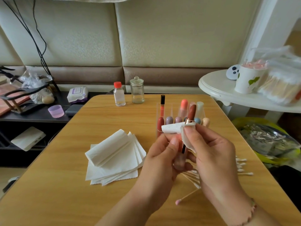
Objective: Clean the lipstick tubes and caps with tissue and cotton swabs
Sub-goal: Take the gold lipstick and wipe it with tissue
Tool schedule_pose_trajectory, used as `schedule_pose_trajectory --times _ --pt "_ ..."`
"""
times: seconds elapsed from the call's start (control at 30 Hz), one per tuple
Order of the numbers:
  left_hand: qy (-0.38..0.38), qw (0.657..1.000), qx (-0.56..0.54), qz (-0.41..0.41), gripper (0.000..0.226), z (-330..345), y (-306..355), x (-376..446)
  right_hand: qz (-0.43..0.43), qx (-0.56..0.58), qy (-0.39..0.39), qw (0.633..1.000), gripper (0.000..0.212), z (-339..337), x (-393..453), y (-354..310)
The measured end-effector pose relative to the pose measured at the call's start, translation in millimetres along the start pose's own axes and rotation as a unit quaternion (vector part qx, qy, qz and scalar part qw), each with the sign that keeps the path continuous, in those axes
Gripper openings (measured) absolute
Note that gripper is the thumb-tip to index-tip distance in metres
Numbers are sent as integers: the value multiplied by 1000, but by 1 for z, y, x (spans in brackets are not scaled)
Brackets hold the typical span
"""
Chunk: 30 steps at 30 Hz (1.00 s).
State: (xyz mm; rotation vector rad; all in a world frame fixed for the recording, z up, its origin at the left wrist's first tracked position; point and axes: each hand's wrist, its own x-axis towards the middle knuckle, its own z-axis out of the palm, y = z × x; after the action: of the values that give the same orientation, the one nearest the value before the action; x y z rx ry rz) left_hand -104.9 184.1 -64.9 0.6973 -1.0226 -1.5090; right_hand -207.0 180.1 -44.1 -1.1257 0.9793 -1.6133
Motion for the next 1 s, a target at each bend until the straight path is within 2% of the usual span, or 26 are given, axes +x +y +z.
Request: schedule_pose_trajectory --times 0.07,0.13,0.33,0.43,0.53,0.6,0.67,0.73,0.8,0.87,1.0 --pt "-52 997 13 -55 37 -3 4 -1 24 14 -8 1000 21 -1 -1 -2" --pt "-66 995 55 -54 36 -6 7 -2 31 32 -14 999 23 -1 -2 -2" --pt "4 993 121 10 27 -6 9 -2 3 59 -20 998 17 1 -6 -4" --pt "49 985 156 52 21 -4 9 -2 -30 17 -3 999 17 1 -9 -5" --pt "100 958 246 110 16 -6 6 -4 -81 -57 1 995 17 1 -11 -1" --pt "114 939 294 141 16 -3 2 -6 -61 -30 3 998 16 1 -9 -1" --pt "66 963 240 106 20 0 5 -7 1 46 -3 999 17 0 -6 -7" --pt "-47 993 109 -2 27 -2 14 -5 54 81 -27 995 19 -3 -4 -13" --pt "-117 988 82 -60 29 -8 20 -5 87 92 -44 991 16 -5 -5 -17" --pt "-112 986 115 -46 22 -11 19 -5 93 99 -52 989 17 -6 -6 -16" --pt "-12 987 158 25 16 -5 17 -5 36 83 -31 995 22 -5 -4 -5"
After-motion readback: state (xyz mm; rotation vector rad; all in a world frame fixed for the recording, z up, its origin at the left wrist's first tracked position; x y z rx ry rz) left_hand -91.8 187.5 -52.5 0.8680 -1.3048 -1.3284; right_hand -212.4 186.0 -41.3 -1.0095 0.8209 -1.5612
